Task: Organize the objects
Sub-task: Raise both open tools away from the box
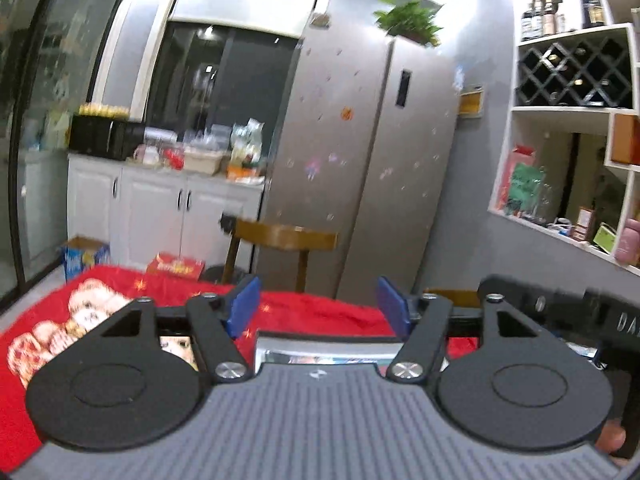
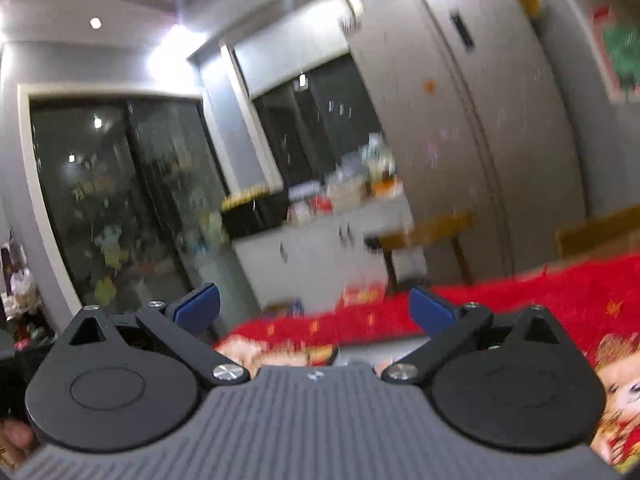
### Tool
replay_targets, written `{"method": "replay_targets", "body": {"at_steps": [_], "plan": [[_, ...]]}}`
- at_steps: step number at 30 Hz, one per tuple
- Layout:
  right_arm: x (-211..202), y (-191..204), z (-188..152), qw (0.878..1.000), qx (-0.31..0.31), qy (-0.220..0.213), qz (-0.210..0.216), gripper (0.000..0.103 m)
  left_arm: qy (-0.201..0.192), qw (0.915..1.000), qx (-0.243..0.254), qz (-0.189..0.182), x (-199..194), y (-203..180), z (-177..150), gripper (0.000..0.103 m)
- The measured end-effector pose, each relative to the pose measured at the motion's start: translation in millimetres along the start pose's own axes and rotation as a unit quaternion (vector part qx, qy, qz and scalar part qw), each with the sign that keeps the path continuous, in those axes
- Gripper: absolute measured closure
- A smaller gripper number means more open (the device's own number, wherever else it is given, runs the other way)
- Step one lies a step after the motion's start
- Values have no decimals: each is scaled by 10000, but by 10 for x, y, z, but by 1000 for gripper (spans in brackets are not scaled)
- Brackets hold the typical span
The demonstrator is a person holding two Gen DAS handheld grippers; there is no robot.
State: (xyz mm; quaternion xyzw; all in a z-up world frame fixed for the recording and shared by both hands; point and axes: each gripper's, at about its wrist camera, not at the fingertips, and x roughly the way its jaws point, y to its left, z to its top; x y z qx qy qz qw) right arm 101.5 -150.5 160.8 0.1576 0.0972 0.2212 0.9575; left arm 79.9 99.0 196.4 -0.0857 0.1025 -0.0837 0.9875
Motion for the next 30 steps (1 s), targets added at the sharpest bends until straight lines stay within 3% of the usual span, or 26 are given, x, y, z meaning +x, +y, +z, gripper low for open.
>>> {"method": "replay_targets", "body": {"at_steps": [5,10,17,20,25,30], "plan": [[-449,166,94,9974,-11,-704,-177,0,-454,9977,428,255,-525,-391,77,26],[-657,243,91,9941,-308,-823,-639,0,-754,9961,455,-56,-997,-561,67,25],[-797,207,-214,9861,-974,-1056,-832,0,-1062,9915,664,362,-1201,-533,-331,19],[-765,66,-345,9881,-902,-951,-803,0,-817,9945,540,362,-990,-390,-630,19],[-647,-297,-563,9938,-500,-539,-833,0,49,9986,246,464,-566,-179,-994,19],[-421,-509,-769,9952,-185,372,-886,0,769,9959,-121,453,-362,18,-1346,19]]}}
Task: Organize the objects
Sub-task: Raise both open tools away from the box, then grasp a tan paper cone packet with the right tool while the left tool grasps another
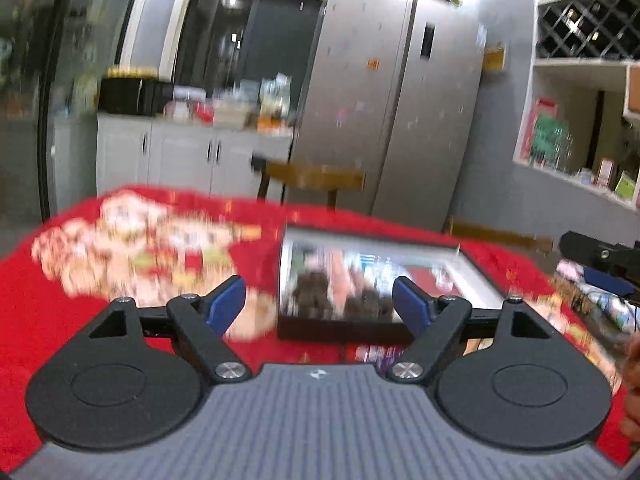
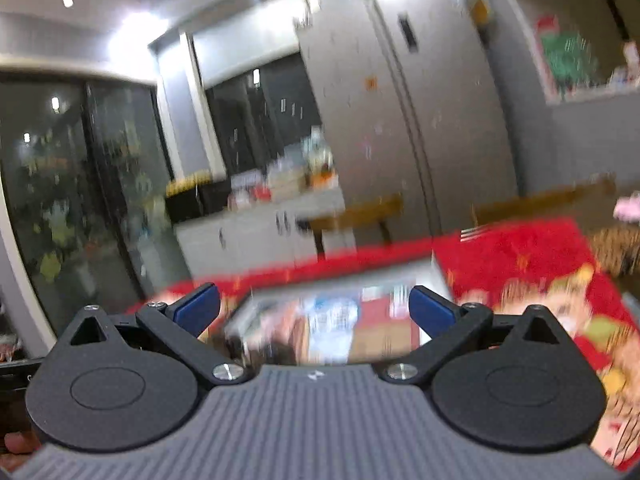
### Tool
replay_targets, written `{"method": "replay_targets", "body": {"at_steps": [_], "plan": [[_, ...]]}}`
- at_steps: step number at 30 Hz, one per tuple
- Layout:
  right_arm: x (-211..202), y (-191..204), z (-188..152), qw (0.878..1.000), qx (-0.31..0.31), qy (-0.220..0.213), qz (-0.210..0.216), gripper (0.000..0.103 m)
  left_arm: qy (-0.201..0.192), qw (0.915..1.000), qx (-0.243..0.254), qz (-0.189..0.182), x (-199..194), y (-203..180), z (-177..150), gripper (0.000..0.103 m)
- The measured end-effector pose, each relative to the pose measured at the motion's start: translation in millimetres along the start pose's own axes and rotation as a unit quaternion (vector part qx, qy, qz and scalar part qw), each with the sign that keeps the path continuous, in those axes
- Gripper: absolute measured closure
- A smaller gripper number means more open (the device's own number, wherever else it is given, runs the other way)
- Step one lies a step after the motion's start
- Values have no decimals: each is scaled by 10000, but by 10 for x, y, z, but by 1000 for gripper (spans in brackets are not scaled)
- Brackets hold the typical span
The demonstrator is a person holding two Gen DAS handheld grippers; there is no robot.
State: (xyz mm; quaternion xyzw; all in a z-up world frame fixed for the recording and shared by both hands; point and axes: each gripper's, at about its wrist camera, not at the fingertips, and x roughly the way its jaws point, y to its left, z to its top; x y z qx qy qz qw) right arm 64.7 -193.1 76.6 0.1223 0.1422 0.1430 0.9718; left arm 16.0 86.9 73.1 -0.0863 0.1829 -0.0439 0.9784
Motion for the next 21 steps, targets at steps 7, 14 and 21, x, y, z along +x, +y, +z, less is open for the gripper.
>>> {"method": "replay_targets", "body": {"at_steps": [7,14,21], "plan": [[251,-73,-213,9934,347,1094,34,4,511,9968,590,179,284,-102,-356,19],[414,-154,-348,9831,649,1683,300,12,666,9941,772,366,422,-139,-398,19],[590,-117,-442,9797,458,1944,143,16,927,9921,693,485,555,-84,-448,20]]}}
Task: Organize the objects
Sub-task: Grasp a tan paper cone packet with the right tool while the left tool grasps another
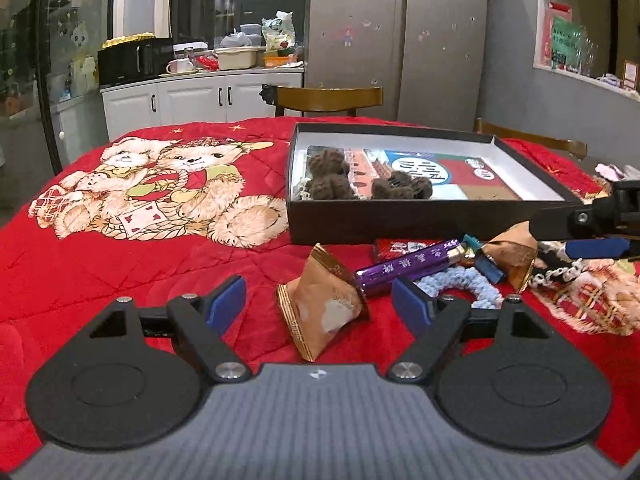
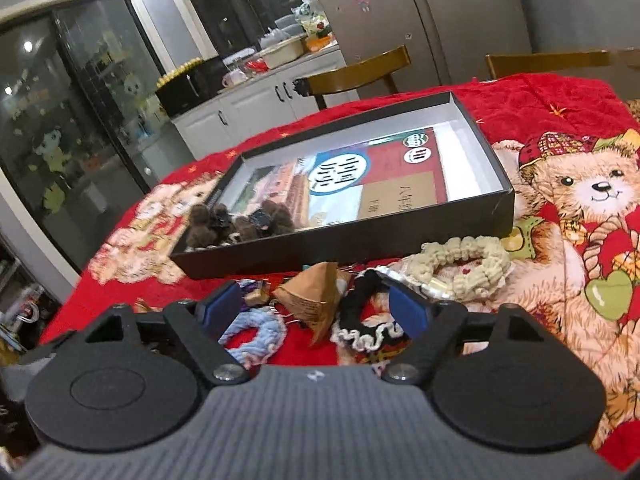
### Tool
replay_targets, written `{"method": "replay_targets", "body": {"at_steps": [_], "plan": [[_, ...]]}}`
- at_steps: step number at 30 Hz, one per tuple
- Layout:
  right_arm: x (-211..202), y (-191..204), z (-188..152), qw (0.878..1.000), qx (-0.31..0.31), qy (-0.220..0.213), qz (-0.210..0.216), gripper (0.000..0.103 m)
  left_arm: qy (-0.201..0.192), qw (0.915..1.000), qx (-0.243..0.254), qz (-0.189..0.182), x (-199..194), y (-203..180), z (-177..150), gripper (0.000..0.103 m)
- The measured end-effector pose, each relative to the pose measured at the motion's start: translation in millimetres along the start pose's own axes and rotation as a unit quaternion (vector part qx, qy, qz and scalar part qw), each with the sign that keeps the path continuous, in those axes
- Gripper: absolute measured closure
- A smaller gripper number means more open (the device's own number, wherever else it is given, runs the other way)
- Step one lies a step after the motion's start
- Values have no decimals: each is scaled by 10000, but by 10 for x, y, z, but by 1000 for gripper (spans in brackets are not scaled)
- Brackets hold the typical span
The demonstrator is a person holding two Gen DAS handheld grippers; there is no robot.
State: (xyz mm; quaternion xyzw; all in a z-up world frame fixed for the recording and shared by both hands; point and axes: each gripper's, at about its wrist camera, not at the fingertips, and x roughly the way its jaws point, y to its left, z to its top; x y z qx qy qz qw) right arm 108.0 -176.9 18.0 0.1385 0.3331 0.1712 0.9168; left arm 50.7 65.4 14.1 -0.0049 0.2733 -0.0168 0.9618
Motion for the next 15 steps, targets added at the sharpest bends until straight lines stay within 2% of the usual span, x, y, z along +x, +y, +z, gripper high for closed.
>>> {"method": "replay_targets", "body": {"at_steps": [5,7,12,15], "plan": [[177,-76,-16,9994,222,244,102,22,-20,10000,97,-7,0,-30,-10,23],[254,-95,-24,9988,276,389,87,25,1,10000,82,-8,2,-21,-9,30],[296,-118,-9,9988,389,267,-101,29,196,9998,-17,-76,74,14,-6,43],[312,-131,-26,9988,442,166,-102,30,240,9996,-47,-118,99,23,-7,46]]}}
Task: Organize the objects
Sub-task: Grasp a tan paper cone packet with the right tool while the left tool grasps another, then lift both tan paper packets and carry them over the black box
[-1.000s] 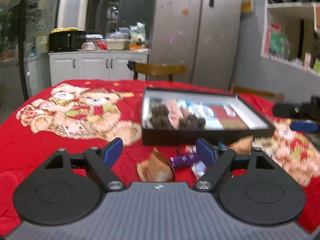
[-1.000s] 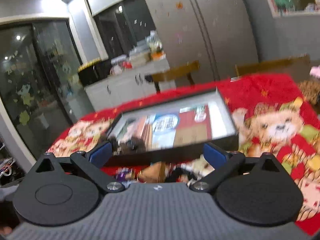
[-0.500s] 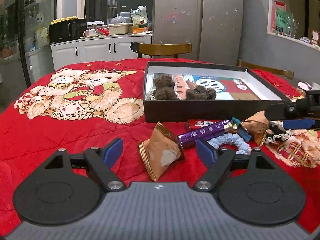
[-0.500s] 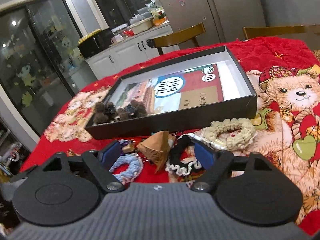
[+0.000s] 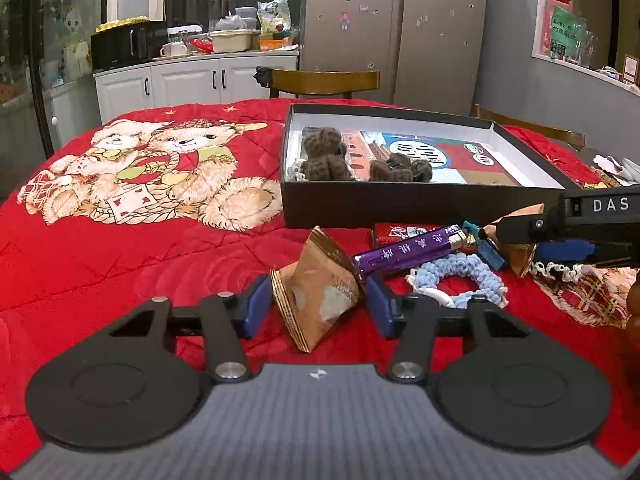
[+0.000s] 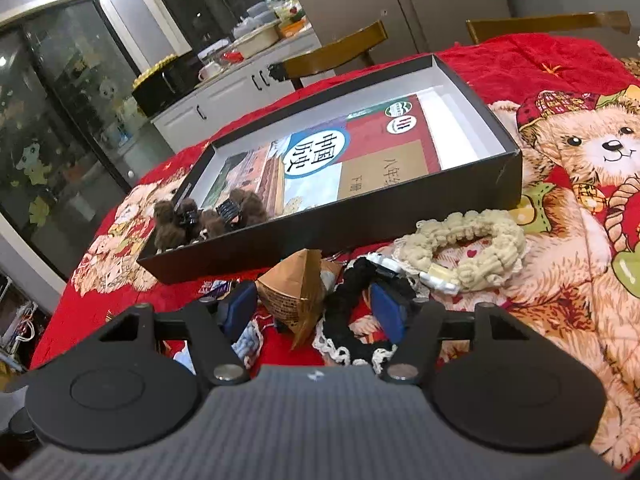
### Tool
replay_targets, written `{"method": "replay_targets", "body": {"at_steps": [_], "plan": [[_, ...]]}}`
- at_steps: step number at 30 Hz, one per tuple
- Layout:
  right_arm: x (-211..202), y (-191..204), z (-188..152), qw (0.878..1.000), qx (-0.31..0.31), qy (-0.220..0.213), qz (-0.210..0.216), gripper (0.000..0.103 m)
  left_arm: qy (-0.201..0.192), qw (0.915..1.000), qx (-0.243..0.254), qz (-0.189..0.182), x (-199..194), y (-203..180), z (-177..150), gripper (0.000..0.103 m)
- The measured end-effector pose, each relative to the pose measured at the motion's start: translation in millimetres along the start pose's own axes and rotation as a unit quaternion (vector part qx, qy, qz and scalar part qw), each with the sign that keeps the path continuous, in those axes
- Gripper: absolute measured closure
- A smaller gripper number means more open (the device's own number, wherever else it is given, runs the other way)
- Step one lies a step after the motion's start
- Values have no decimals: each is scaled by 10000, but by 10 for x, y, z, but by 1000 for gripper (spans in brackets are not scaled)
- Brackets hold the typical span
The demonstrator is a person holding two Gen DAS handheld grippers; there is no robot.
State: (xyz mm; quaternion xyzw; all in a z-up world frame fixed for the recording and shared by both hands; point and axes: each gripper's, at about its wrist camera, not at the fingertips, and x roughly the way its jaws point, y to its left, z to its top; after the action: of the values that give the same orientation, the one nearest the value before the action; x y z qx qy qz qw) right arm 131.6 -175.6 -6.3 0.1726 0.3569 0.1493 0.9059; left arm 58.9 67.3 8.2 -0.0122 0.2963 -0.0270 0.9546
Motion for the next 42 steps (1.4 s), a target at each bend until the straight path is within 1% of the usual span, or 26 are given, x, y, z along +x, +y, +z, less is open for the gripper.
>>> {"method": "replay_targets", "body": {"at_steps": [1,3,6,7,9,13,22,37,42], "plan": [[10,26,-13,10000,-81,-33,-38,31,-9,10000,10,4,2,-4,-1,46],[35,91,-44,9995,-266,-129,-145,42,-17,10000,30,21,10,-18,0,48],[67,153,-98,9982,-465,-293,-235,49,-32,10000,26,21,12,-22,1,51],[68,163,-113,9977,-503,-344,-288,53,-44,10000,16,19,10,-20,1,53],[54,160,-131,9974,-509,-388,-322,56,-92,10000,25,14,-7,-20,-2,56],[14,129,-152,9979,-407,-446,-239,60,-130,9999,46,36,-17,-33,-5,61],[-123,6,-162,9987,-41,-504,60,62,-186,9997,61,152,-37,-41,-15,62],[-269,-60,-119,9969,195,-692,330,62,-218,9995,-8,230,-48,-13,-19,62],[-303,-59,-113,9960,273,-723,456,62,-380,9990,45,243,-101,-23,-15,64]]}}
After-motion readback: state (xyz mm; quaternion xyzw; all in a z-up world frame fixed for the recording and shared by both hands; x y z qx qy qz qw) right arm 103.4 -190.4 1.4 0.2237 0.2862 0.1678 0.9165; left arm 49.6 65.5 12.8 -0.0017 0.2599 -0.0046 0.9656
